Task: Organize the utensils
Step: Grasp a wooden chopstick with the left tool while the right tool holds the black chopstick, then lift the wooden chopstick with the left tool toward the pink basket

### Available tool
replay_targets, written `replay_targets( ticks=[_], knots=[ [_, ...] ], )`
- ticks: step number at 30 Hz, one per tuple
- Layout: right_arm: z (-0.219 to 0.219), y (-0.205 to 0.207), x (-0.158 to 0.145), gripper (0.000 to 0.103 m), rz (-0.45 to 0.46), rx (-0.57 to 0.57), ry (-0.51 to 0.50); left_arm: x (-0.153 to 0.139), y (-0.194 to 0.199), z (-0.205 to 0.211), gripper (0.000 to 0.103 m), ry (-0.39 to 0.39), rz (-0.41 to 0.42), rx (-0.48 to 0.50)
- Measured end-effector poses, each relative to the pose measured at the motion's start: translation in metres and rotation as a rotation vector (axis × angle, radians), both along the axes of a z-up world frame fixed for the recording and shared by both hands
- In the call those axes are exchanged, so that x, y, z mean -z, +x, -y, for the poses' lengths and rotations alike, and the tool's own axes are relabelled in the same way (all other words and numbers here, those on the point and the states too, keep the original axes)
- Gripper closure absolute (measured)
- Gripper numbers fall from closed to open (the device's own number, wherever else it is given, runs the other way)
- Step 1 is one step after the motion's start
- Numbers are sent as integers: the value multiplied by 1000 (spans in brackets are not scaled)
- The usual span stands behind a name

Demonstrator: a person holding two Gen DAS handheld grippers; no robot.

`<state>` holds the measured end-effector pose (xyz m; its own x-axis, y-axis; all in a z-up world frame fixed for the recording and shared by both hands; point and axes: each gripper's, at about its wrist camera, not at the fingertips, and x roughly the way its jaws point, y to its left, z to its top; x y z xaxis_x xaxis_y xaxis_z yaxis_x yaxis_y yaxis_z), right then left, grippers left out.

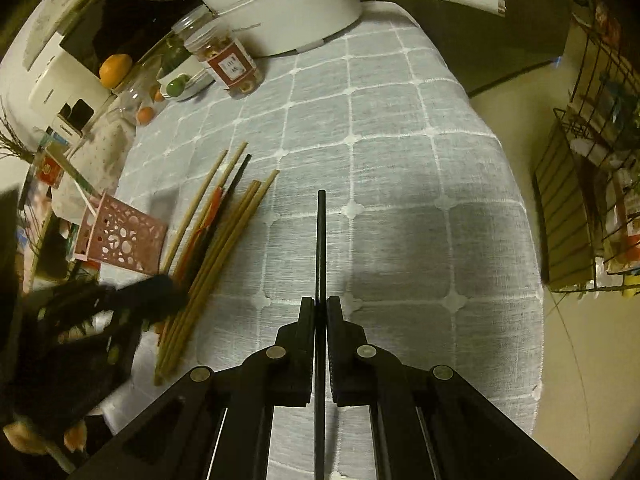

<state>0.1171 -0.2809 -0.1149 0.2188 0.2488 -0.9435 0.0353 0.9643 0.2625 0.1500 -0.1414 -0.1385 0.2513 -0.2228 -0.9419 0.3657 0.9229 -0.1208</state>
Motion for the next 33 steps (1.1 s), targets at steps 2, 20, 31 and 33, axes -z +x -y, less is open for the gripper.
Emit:
replay_targets(
  ticks=[2, 20, 31, 33],
  knots=[
    [2, 0, 0, 97, -3, 4, 7, 10, 15, 5, 92, 1, -29, -21],
    [8, 6, 10, 97, -34, 30, 24, 48, 42, 20, 93, 115, -84, -38],
    [4, -1, -11, 97, 39, 21, 30, 14, 23, 3, 96, 58, 2, -12],
    [2, -5, -21, 97, 69, 17, 37, -4, 10, -7, 96, 24, 40, 0]
  ],
)
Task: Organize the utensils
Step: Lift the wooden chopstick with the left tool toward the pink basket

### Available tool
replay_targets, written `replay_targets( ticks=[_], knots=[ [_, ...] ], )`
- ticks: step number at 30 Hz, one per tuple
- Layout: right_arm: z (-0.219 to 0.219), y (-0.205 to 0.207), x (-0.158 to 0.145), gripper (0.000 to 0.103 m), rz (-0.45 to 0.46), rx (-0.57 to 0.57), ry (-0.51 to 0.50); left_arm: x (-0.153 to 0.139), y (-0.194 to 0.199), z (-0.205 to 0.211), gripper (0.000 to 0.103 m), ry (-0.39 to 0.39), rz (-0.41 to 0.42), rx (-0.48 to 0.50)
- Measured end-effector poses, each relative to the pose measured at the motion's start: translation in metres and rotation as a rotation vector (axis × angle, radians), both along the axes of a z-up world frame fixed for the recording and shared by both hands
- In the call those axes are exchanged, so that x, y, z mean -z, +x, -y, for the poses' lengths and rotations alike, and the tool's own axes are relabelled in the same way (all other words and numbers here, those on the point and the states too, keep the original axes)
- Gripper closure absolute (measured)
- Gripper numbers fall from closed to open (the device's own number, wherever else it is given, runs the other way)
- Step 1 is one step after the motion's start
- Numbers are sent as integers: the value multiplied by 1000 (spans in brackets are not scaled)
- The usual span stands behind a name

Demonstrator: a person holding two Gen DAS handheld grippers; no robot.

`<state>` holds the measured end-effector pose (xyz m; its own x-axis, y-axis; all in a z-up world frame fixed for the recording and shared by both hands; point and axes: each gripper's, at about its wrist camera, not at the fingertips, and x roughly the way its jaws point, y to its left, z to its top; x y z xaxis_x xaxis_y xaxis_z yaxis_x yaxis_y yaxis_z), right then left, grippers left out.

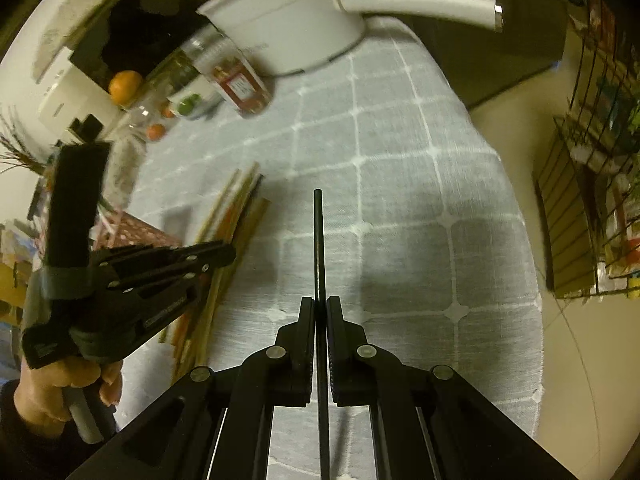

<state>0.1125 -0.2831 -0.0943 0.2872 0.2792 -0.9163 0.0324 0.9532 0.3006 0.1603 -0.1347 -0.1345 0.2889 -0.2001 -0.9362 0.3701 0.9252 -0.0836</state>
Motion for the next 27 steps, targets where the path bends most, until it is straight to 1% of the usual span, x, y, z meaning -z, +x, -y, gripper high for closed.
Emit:
replay_targets(
  ticks=[8, 11, 15, 17, 21, 27],
  knots=[
    [-21, -18, -40, 97, 125, -43, -4, -46, -51, -33, 96, -115, 110, 28],
    [-36, -30, -55, 97, 181, -72, -48, -56, -66, -49, 96, -149, 143, 26],
    [-51, -42, -69, 97, 235, -89, -57, -65, -82, -69, 96, -192, 192, 8],
    [-58, -46, -74, 97, 254, -102, -65, -72, -91, -81, 96, -230, 227, -8],
    [-81, -53, -82, 97, 306, -157, -117, -85, -98, -98, 96, -297, 255, -37],
    [-105, -57, -95, 97, 371, -197, -149, -120, -115, -115, 96, -344, 384, -55]
  ],
)
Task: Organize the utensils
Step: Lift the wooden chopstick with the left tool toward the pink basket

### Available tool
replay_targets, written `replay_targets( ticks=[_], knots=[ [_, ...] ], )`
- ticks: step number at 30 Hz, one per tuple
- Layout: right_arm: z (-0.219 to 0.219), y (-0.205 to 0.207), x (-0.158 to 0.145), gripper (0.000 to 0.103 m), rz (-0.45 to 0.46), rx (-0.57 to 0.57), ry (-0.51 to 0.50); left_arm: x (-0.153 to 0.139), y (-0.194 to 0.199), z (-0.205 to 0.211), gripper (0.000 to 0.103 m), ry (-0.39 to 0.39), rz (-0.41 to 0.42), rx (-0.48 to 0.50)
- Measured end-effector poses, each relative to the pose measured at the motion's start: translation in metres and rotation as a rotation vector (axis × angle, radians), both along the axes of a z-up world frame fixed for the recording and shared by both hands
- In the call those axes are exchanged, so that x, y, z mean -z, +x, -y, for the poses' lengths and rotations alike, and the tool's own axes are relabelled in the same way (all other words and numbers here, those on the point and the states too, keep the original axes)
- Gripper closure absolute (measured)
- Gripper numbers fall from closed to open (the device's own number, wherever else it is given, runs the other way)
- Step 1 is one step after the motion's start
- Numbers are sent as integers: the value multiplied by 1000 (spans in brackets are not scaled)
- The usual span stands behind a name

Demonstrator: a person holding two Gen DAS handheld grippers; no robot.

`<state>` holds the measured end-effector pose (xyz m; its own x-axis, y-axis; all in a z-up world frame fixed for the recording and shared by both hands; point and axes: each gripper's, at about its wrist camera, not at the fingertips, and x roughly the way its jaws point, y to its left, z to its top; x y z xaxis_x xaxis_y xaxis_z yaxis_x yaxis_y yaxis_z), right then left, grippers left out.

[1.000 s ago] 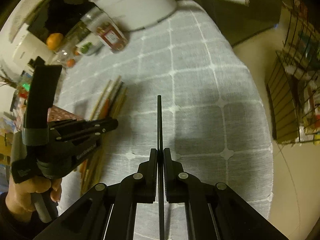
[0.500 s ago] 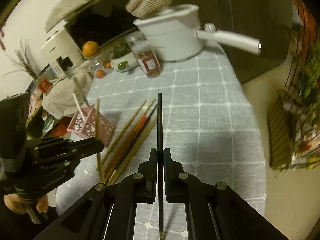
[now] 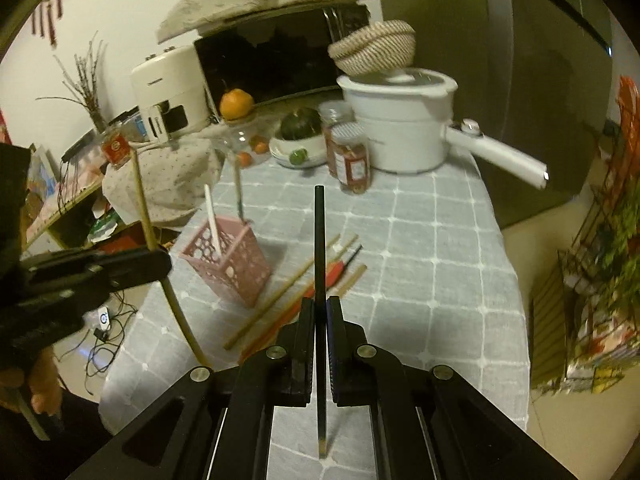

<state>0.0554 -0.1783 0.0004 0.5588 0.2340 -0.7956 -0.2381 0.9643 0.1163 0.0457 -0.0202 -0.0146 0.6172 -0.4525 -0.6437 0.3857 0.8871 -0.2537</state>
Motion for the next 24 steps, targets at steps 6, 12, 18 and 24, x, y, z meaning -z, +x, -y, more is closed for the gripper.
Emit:
replay_targets(
  ticks=[6, 12, 18, 24],
  knots=[
    [-23, 2, -18, 97, 71, -32, 13, -32, -16, -19, 96, -10, 178, -64],
    [-39, 4, -24, 97, 103, -50, 31, -48, -19, -43, 96, -57, 291, -145],
    [-46, 4, -28, 97, 117, -57, 34, -53, -18, -64, 96, -98, 385, -241],
    [-46, 3, -30, 97, 114, -66, 33, -40, -8, -77, 96, -124, 424, -335]
  ],
)
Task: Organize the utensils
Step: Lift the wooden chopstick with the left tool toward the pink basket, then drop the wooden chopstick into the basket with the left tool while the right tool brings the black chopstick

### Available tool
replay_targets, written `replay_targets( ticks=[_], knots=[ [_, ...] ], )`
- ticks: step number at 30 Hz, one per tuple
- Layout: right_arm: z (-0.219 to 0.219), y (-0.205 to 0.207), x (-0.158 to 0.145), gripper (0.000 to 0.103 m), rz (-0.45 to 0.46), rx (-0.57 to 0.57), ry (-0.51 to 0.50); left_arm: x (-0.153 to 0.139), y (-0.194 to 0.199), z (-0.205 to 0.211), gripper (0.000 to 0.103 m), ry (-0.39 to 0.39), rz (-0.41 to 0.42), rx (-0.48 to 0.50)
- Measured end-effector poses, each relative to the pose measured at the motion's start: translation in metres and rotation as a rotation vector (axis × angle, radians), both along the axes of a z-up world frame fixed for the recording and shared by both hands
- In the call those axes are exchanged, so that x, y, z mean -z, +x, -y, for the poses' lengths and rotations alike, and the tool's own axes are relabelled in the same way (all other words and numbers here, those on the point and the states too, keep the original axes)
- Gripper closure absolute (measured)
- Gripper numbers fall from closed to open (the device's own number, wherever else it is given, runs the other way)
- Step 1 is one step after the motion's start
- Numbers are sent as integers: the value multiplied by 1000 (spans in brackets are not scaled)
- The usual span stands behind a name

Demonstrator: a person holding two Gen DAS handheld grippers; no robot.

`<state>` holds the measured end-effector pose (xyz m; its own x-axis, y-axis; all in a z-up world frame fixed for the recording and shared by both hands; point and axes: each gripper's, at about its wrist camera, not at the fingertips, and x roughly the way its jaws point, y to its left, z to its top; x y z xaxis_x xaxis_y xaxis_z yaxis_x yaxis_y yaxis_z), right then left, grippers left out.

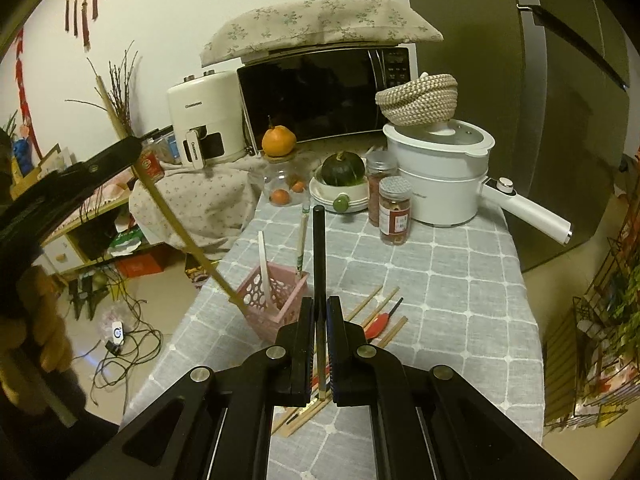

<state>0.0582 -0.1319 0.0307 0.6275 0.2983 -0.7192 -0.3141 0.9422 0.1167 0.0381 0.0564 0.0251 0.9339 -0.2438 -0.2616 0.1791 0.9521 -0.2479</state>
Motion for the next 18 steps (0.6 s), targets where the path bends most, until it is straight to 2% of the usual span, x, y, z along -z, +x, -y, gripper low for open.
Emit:
replay_targets(
  ticks=[5, 9, 18],
  knots=[
    [-2, -2, -1, 97, 4, -5, 0, 17, 19, -4, 96, -13, 13, -29],
    [-3, -1, 0, 97, 1, -6, 4, 34, 34, 1, 96, 31, -10, -53],
    [1, 3, 4, 97, -18, 9, 14, 63, 58, 3, 96, 43, -109, -49]
  ],
)
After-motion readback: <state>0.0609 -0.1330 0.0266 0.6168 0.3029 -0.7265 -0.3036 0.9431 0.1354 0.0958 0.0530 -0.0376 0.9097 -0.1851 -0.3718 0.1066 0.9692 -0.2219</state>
